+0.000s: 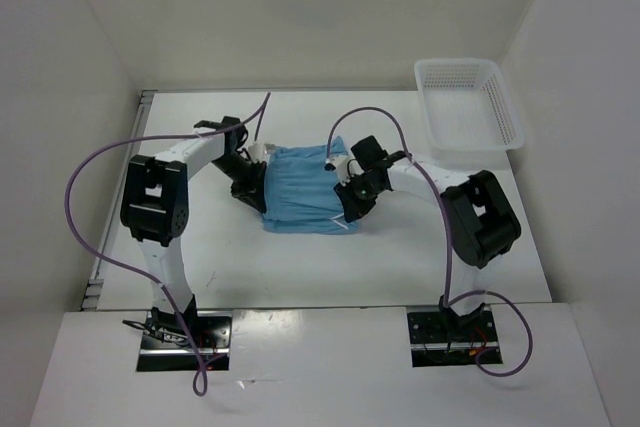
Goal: Fold and stack the shorts
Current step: Fold the shorts
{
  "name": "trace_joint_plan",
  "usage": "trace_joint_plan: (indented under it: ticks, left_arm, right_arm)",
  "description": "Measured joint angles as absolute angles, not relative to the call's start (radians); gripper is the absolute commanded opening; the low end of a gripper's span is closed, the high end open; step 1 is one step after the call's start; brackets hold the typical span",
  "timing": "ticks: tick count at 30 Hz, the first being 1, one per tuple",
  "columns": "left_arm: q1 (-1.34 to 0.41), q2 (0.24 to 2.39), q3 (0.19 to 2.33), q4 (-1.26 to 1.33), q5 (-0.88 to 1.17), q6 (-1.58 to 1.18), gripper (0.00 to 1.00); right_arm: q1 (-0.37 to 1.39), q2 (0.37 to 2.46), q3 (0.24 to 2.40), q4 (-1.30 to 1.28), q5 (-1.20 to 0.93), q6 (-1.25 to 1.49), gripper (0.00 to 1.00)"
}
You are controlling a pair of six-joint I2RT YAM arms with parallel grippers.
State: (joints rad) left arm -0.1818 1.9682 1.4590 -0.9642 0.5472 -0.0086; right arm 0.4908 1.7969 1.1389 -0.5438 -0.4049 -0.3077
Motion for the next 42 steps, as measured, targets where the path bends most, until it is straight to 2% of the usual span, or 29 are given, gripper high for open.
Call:
trace_joint_plan:
  ticks: [1, 2, 7, 9, 13, 16, 17, 19, 20, 22, 26, 30, 33, 37, 39, 42]
  left_arm:
    - [-0.173, 1.976, 1.443, -0.965, 0.547, -0.009, 0.0]
    - [-0.167, 1.983, 1.435, -0.965, 0.543, -0.009, 0.0]
    - [-0.142, 1.99, 1.423, -0.959, 0.489, -0.007, 0.0]
    - [-0.141, 1.99, 1.419, -0.956, 0.471, -0.006, 0.01]
    - [-0.142, 1.99, 1.418, -0.952, 0.44, -0.006, 0.09]
    - [-0.143, 1.99, 1.418, -0.949, 0.421, -0.005, 0.25]
    - [-0.143, 1.99, 1.417, -0.949, 0.414, -0.005, 0.34]
    - [-0.143, 1.987, 1.415, -0.947, 0.399, -0.007, 0.38]
    - [-0.142, 1.98, 1.411, -0.944, 0.393, -0.007, 0.41]
    - [-0.138, 1.958, 1.401, -0.943, 0.385, -0.005, 0.45]
    - [-0.118, 1.895, 1.4, -0.942, 0.379, -0.004, 0.46]
    - [-0.074, 1.814, 1.4, -0.941, 0.407, -0.004, 0.46]
    - [-0.004, 1.75, 1.4, -0.925, 0.43, -0.005, 0.46]
    - [0.186, 1.647, 1.364, -0.834, 0.448, -0.006, 0.55]
    - [0.297, 1.6, 1.325, -0.782, 0.449, -0.004, 0.66]
    - [0.434, 1.551, 1.261, -0.727, 0.43, -0.005, 0.78]
  right_arm:
    - [0.495, 1.785, 1.127, -0.545, -0.416, -0.323, 0.36]
    - [0.496, 1.775, 1.118, -0.551, -0.421, -0.332, 0.55]
    - [0.475, 1.716, 1.1, -0.671, -0.426, -0.424, 0.78]
    - [0.453, 1.708, 1.122, -0.71, -0.451, -0.451, 0.84]
    - [0.382, 1.711, 1.237, -0.726, -0.493, -0.455, 0.85]
    - [0.35, 1.729, 1.338, -0.695, -0.493, -0.417, 0.85]
    - [0.346, 1.74, 1.368, -0.677, -0.492, -0.4, 0.85]
    - [0.343, 1.757, 1.402, -0.648, -0.489, -0.364, 0.85]
    - [0.34, 1.763, 1.412, -0.642, -0.487, -0.35, 0.89]
    - [0.336, 1.772, 1.425, -0.635, -0.48, -0.324, 0.95]
    - [0.316, 1.778, 1.469, -0.636, -0.449, -0.302, 1.0]
    - [0.277, 1.778, 1.567, -0.63, -0.402, -0.299, 1.0]
    - [0.227, 1.775, 1.628, -0.616, -0.36, -0.299, 1.0]
    - [0.148, 1.745, 1.634, -0.589, -0.257, -0.3, 1.0]
    - [0.109, 1.716, 1.62, -0.577, -0.21, -0.304, 1.0]
    - [0.052, 1.645, 1.57, -0.556, -0.154, -0.31, 1.0]
